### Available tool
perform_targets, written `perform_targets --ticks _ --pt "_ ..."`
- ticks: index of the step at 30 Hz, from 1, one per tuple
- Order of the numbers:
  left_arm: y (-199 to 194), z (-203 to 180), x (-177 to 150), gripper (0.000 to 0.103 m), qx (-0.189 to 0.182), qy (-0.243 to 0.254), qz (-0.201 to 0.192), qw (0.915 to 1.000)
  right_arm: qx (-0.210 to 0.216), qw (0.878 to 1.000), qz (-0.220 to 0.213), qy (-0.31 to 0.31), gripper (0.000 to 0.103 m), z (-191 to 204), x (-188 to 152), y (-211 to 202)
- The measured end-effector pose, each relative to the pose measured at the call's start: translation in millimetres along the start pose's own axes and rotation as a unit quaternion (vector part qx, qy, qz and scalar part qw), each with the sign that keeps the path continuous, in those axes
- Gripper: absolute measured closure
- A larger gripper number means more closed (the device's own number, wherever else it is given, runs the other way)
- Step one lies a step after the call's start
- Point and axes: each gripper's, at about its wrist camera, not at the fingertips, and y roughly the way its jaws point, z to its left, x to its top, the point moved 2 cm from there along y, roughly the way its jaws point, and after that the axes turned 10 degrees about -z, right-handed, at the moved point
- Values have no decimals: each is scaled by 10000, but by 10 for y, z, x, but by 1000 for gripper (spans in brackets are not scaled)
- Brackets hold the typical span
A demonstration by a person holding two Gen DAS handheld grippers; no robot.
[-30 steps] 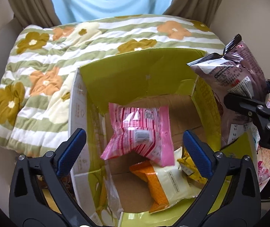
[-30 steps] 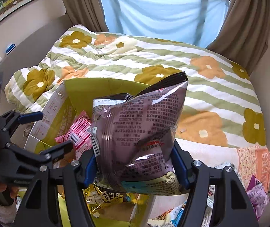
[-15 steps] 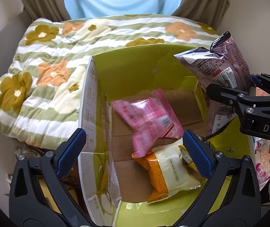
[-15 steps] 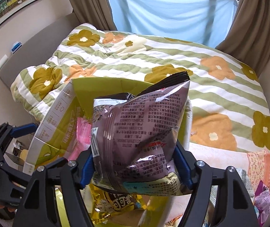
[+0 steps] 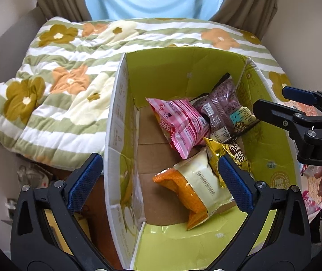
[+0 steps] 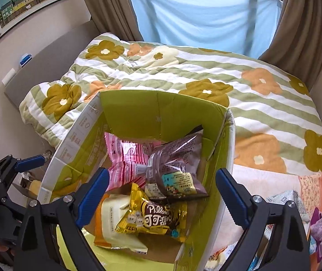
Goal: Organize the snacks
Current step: 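Move both tools back toward the remaining snacks on the table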
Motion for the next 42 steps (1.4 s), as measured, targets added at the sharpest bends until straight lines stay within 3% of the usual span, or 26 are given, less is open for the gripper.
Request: perform_targets --ticks 10,19,28,33,36,38,42 --pt "-364 -59 -79 2 -122 19 -248 9996 60 9996 -274 89 9 102 -23 -410" --pt "-536 -495 -238 2 -463 251 -268 9983 -190 9987 -436 168 9 -178 -197 -948" --pt "-758 -1347 -534 2 -686 361 -223 9967 -513 9975 -431 222 9 -946 -676 -1657" --pt "-872 -1942 -791 2 -688 397 -177 9967 -341 9982 -295 391 9 -1353 -1098 -1915" --pt "-897 -2245 -941 2 -642 531 -156 9964 -289 9986 -216 391 1 -1524 -1337 -2028" --pt "-907 -2421 -1021 2 -642 614 -158 9959 -168 9989 -201 395 1 -1619 -1497 -2112" --pt "-892 -2756 -1155 2 -728 1021 -176 9919 -62 9995 -124 288 1 -1751 -1762 -2230"
